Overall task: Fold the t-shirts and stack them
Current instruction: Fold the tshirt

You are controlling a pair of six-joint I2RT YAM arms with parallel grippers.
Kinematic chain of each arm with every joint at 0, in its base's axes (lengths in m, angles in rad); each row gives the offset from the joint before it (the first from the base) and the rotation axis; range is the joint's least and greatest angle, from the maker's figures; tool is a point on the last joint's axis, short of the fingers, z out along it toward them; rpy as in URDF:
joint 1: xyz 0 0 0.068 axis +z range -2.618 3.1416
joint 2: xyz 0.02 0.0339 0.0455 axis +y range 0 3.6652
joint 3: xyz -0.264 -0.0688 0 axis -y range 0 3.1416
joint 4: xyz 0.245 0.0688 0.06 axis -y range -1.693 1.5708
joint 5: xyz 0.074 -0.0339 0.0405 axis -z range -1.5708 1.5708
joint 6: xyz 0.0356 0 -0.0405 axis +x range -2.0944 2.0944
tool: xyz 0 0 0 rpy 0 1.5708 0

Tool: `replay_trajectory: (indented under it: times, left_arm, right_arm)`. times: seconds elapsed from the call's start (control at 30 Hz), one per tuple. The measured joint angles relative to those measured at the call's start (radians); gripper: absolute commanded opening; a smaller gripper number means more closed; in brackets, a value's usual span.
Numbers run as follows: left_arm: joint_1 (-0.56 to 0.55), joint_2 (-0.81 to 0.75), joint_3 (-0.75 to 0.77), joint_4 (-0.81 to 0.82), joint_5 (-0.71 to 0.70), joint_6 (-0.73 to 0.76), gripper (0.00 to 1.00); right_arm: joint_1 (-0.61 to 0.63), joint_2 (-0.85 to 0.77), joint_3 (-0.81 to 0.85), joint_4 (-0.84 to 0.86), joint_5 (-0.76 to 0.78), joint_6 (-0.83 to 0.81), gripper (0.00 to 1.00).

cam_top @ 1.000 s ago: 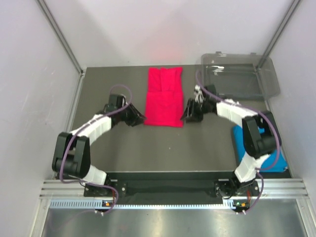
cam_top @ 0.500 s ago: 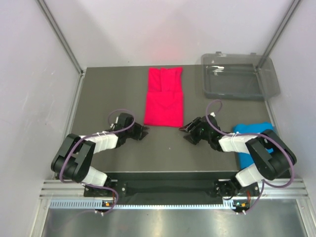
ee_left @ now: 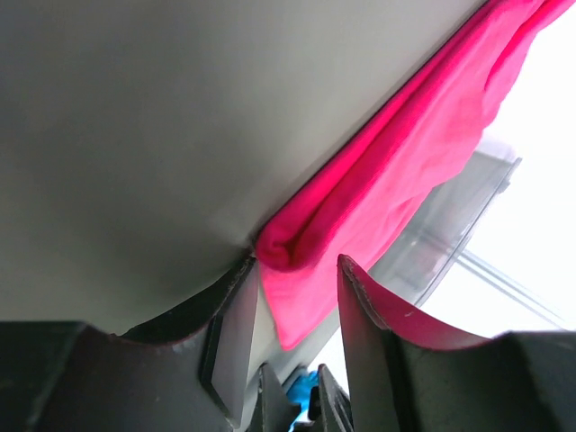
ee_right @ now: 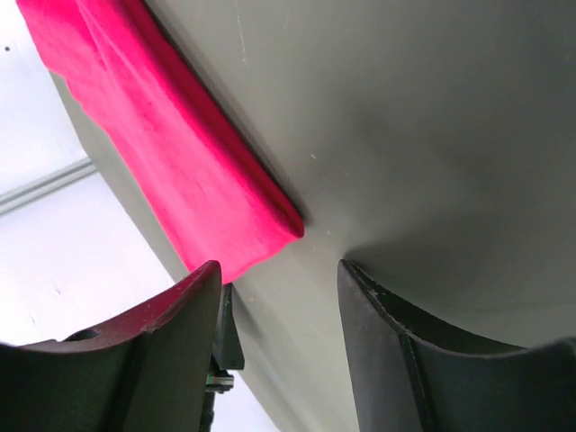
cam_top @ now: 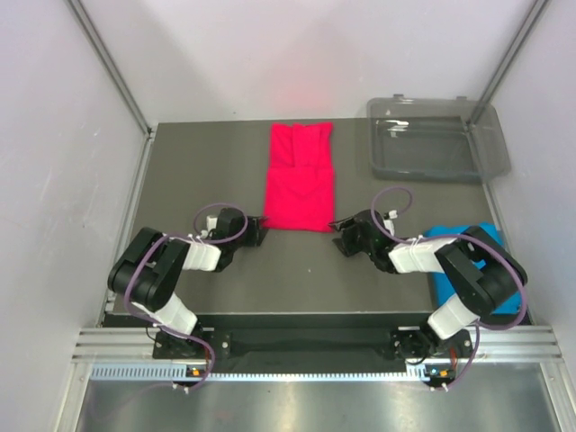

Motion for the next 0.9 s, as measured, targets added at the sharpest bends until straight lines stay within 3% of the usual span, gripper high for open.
replay_trajectory:
  times: [0.37,0.9]
  left_arm:
    - [0.014,0.025,0.000,0.037,-0.022,-0.027,0.42]
    - [0.034,0.041,0.019,0.028,0.031,-0.005,0.41]
  right_arm:
    - [0.024,0.043,0.101,-0.128,0.064,0.069,0.51]
    - [0.035,0.105,0.125,-0.082,0.073,0.100,0.41]
